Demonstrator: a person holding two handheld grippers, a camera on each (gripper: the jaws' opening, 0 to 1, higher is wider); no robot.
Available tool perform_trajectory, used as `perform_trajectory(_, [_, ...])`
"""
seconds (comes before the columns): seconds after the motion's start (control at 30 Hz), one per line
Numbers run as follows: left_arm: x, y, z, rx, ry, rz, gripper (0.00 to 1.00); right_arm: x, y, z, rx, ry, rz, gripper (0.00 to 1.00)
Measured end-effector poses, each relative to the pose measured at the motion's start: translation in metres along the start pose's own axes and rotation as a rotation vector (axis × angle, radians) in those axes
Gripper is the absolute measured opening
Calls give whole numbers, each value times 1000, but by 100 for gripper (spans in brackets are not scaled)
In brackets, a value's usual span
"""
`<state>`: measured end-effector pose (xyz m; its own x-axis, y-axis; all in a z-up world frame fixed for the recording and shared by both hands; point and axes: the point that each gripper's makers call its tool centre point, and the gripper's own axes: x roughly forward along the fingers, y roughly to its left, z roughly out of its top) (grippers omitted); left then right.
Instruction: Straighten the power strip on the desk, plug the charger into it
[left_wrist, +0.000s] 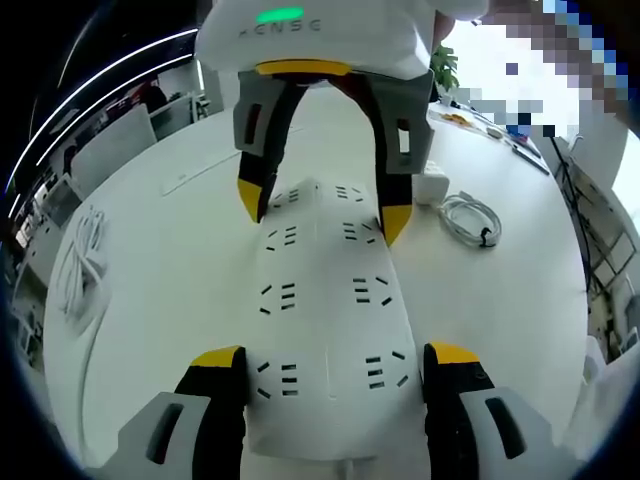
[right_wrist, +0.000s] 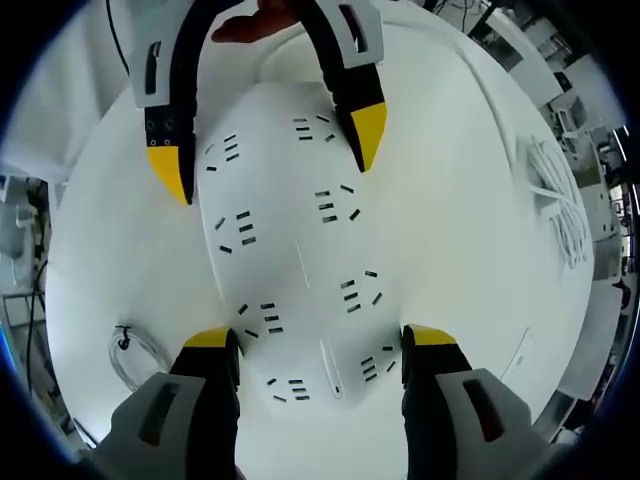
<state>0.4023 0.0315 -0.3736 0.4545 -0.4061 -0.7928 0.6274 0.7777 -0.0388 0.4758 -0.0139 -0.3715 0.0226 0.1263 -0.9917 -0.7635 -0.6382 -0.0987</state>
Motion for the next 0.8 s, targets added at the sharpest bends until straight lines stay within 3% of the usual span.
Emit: perform_trajectory(0.8, [1, 0, 1, 17, -1, -14, 73, -2, 11, 4, 37, 1, -2, 64])
